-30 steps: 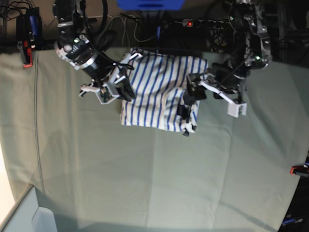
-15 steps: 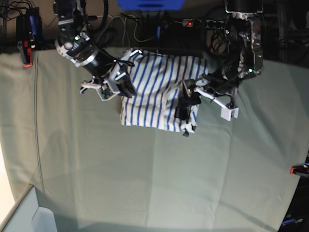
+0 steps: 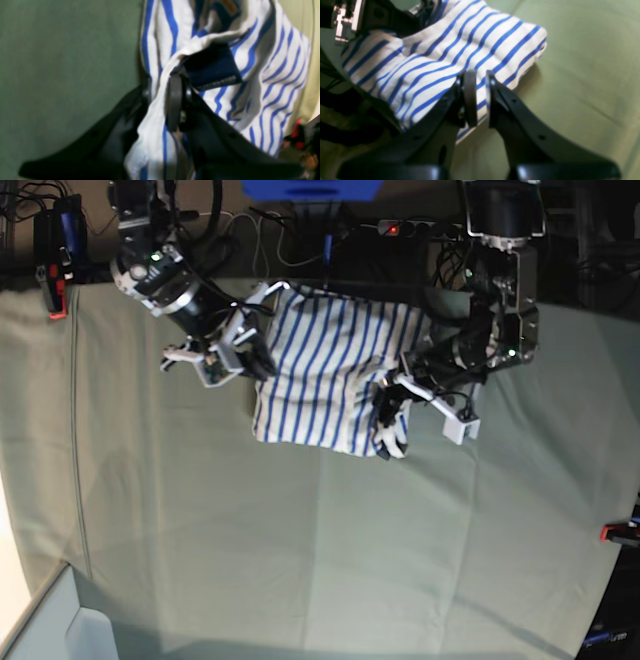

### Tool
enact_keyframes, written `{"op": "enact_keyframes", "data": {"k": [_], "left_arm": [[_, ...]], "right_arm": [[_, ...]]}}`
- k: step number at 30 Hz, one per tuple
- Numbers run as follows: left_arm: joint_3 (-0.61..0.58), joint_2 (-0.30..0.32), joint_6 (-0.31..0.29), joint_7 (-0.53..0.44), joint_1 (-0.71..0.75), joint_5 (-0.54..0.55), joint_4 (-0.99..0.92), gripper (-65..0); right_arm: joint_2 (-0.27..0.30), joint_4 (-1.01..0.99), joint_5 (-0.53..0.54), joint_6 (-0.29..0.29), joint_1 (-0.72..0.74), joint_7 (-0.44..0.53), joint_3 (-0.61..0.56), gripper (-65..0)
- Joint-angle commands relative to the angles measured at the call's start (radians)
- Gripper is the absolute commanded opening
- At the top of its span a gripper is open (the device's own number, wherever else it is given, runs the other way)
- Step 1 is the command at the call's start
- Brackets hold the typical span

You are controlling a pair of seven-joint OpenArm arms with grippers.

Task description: Layout the t-shirt on the table in an organized manner, then fold the t-shirt properly

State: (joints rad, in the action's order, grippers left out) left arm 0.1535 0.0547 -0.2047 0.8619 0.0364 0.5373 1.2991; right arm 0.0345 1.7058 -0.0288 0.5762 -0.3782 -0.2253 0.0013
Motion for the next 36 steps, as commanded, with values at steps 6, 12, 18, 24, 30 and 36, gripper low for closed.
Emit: {"op": "enact_keyframes", "data": {"k": [6, 12, 18, 24, 30, 36], "left_arm": [[-0.318, 0.107, 0.000, -0.020, -0.212, -0.007, -0.057, -65.0], [-0.710, 0.126, -0.068, -0.057, -0.511, -0.007, -0.246, -65.0], [-1.049, 0.047, -0.256, -0.286, -0.699, -0.009, -0.465, -65.0], [-1.256, -0.066, -0.296, -0.453, -0.791, -0.009, -0.652, -65.0], [-1.288, -0.126, -0.296, -0.458, -0.832, -0.009, -0.744, -63.4], [-1.284, -0.120, -0.287, -0.453, -0.858, -0.009, -0.743, -35.1]], "right_arm": [[0.002, 0.050, 0.013, 0.008, 0.014, 0.027, 0.177, -59.4], [-0.006, 0.050, 0.013, 0.009, 0.032, 0.027, 0.320, -59.4], [-0.044, 0.052, 0.013, 0.011, 0.025, 0.028, 0.443, -59.8], [-0.057, 0.052, 0.013, 0.011, -0.006, 0.031, 0.500, -59.8], [-0.057, 0.052, 0.013, 0.011, -0.041, 0.033, 0.513, -59.8], [-0.071, 0.052, 0.013, 0.011, -0.061, 0.033, 0.513, -59.8]]}}
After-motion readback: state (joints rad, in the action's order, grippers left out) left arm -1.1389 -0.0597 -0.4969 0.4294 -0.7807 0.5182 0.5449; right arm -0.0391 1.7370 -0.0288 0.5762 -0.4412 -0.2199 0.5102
